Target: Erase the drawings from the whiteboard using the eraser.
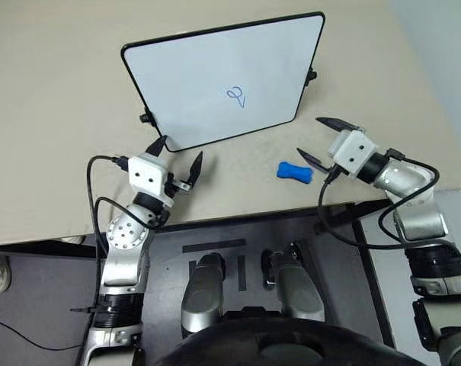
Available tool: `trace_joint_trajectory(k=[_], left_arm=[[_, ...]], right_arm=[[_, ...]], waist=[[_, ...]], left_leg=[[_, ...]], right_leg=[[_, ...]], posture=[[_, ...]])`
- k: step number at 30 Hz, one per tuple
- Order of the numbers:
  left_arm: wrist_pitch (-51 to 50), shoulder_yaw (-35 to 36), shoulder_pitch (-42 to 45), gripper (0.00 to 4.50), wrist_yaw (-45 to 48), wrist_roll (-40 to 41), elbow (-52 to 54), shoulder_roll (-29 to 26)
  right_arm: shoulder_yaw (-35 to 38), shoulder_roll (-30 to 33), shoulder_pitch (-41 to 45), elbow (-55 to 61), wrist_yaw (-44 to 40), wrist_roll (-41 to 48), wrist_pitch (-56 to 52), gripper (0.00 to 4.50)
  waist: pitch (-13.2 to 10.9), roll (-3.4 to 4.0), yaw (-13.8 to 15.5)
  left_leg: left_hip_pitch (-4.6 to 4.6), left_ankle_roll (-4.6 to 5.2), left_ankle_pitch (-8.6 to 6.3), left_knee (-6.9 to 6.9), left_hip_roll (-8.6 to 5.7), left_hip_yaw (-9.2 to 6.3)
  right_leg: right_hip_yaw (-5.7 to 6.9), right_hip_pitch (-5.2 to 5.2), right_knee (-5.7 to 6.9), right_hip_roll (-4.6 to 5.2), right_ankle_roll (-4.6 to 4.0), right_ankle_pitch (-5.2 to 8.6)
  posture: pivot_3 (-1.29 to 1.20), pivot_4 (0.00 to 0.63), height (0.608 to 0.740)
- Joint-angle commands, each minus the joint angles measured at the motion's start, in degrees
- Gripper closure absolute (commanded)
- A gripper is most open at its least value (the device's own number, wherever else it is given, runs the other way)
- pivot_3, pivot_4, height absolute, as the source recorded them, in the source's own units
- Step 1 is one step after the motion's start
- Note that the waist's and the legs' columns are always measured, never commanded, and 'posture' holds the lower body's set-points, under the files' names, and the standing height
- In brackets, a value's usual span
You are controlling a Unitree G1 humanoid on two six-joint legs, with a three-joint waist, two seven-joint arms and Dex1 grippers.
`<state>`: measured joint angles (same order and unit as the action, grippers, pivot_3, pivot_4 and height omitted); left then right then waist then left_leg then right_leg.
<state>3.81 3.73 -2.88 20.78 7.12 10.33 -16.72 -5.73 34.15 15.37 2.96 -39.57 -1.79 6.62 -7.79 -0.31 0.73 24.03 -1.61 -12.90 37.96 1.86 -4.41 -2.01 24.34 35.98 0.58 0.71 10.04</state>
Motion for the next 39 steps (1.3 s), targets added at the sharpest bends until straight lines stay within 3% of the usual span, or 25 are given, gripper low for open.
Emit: trace_joint_trajectory(k=[1,12,17,39], left_arm=[[1.09,0.39,0.11,0.17,-0.61,-0.17,2.53,0.09],[1.55,-2.04,0.86,0.17,-0.44,-0.57,1.18,2.25],[1.71,-2.83,1.63,0.17,-0.05,-0.49,0.14,2.41],[2.35,-3.34,1.39,0.17,-0.80,-0.83,0.30,2.58]], right_arm=[[0.63,-0.11,0.36,1.07,-1.79,2.60,-0.43,0.92],[0.71,4.94,-6.16,13.02,-11.92,12.23,-14.08,0.92],[-1.17,5.88,-8.39,16.40,-13.30,12.42,-17.90,0.92],[-4.76,1.16,-4.02,0.79,-11.75,7.26,-11.03,0.92]], waist=[[0.00,0.00,0.07],[0.00,0.00,0.11],[0.00,-0.01,0.10],[0.01,-0.02,0.11]], left_leg=[[0.00,0.01,-0.01,0.00,0.00,0.00],[0.03,0.01,-0.09,0.01,-0.03,0.06],[0.00,0.00,-0.08,0.04,-0.03,0.07],[-0.06,0.02,-0.04,0.08,-0.02,0.02]], right_leg=[[0.00,0.00,0.00,0.00,-0.01,0.01],[0.00,-0.04,-0.02,-0.01,0.04,0.15],[0.00,-0.08,-0.01,-0.08,0.51,0.43],[-0.01,-0.10,0.04,-0.08,-0.06,0.08]], posture=[[0.00,0.150,0.740],[0.00,0.150,0.740],[0.00,0.150,0.740],[0.00,0.150,0.740]])
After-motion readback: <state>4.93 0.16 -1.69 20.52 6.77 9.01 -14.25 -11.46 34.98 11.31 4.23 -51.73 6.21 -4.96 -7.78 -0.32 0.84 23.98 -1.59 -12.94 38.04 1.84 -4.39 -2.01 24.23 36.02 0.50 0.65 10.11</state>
